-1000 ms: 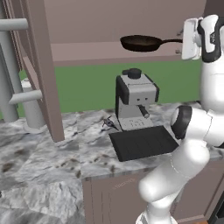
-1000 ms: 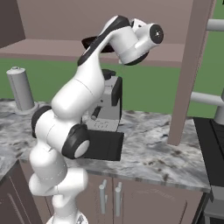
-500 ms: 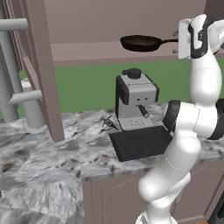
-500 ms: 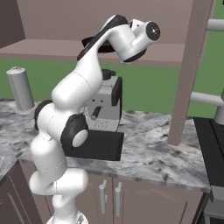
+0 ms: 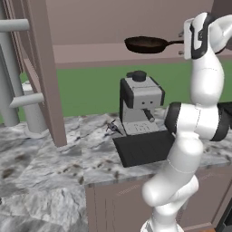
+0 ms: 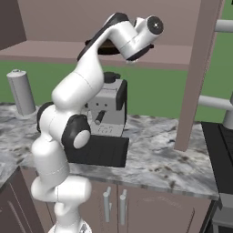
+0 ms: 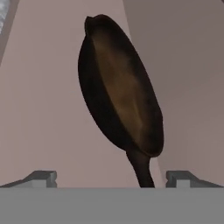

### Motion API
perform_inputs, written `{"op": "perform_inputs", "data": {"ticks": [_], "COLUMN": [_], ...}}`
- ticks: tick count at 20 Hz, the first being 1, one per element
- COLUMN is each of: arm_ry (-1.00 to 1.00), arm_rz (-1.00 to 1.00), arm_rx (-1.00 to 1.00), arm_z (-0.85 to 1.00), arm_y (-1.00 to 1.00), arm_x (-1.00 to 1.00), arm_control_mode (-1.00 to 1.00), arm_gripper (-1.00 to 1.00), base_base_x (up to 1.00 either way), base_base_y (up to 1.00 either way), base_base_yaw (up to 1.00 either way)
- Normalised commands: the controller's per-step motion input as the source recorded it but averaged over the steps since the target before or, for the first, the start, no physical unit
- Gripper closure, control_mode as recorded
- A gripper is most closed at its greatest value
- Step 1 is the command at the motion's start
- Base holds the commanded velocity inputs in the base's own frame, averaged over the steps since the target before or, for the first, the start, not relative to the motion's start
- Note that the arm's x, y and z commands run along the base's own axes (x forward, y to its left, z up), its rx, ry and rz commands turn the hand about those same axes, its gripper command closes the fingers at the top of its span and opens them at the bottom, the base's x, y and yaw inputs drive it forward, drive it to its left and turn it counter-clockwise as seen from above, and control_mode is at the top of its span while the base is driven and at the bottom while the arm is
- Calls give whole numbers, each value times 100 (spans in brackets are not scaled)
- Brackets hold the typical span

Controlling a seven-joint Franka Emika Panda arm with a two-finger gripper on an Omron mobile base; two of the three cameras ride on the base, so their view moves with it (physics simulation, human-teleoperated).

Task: Pick the pan from the cabinet and place it on the stove. Then turn on the stove burner for the pan.

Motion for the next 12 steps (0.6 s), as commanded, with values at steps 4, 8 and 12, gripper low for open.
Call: {"op": "perform_inputs", "data": {"ticks": [4, 8, 12], "arm_ry": [0, -3, -6], "arm_rz": [-5, -3, -2], "arm_rx": [-9, -6, -3], "arm_z": [-32, -30, -28], "arm_y": [0, 0, 0], "arm_x": [43, 46, 47], "arm_control_mode": [-100, -100, -100], "arm_gripper": [-100, -100, -100], "base_base_x": [0, 0, 0], "base_base_y": [0, 0, 0], "base_base_yaw": [0, 0, 0]}}
